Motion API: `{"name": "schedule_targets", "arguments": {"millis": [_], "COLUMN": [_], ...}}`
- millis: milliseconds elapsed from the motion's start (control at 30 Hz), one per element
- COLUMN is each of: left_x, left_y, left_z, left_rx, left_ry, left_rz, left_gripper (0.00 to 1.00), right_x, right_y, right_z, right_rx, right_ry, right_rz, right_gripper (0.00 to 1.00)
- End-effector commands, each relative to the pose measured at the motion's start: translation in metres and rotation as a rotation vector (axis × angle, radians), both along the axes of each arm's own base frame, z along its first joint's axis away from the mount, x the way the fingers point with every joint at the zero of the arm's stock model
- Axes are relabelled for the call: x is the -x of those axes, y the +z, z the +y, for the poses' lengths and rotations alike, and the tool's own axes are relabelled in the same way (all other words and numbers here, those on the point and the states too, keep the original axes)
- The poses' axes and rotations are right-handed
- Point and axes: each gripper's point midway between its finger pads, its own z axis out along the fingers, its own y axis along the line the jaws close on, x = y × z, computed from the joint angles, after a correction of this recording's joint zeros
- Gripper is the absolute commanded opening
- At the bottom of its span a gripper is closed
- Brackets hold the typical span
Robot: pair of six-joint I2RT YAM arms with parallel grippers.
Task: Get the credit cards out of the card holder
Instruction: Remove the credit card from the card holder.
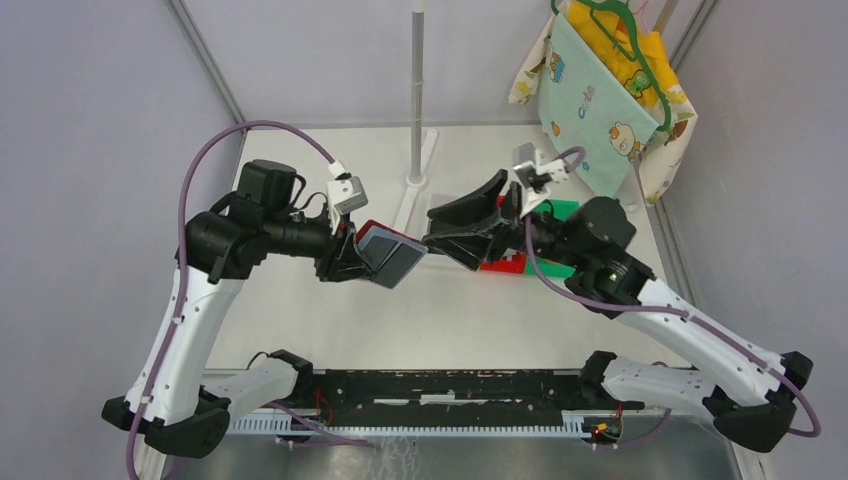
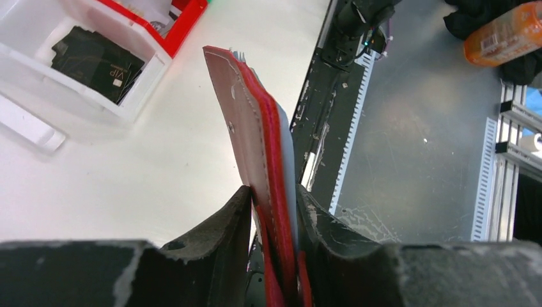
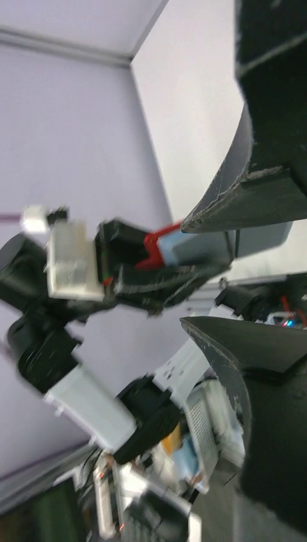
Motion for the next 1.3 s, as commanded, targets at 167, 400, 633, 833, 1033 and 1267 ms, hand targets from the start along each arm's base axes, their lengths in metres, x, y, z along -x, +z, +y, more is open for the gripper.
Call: {"name": "schedule_targets", "arguments": {"millis": [167, 400, 633, 833, 1033, 1267], "left_x": [-0.032, 0.007, 0.031, 0.041, 0.046, 0.033], "left_y": [0.008, 0.030, 0.034, 0.038, 0.043, 0.040], "left_z": [-0.012, -0.013, -0.009, -0.008, -0.007, -0.007], "left_rx": [0.053, 0.099, 0.119, 0.129, 0.139, 0.115], "left_ry": [0.146, -0.060, -0.158, -0.210, -0.222, -0.158], "left_rz": [0.070, 0.055, 0.021, 0.035, 0.013, -0.007], "left_gripper": [0.02, 0.02, 0.02, 0.02, 0.02, 0.33], "right_x": [0.014, -0.017, -0.003, 0.017, 0.022, 0.035], "right_y": [-0.031, -0.035, -0.009, -0.008, -0.009, -0.009], "right_z": [0.007, 0.003, 0.014, 0.033, 0.044, 0.060], "right_rx": [-0.185, -0.035, -0.007, 0.012, 0.020, 0.023], "right_ry": [0.115, -0.087, 0.023, 0.212, 0.285, 0.365], "right_rz": [0.242, 0.041, -0.144, -0.177, -0.156, -0.126], "right_gripper": [0.47, 0.77, 0.97, 0.95, 0.78, 0.31]}}
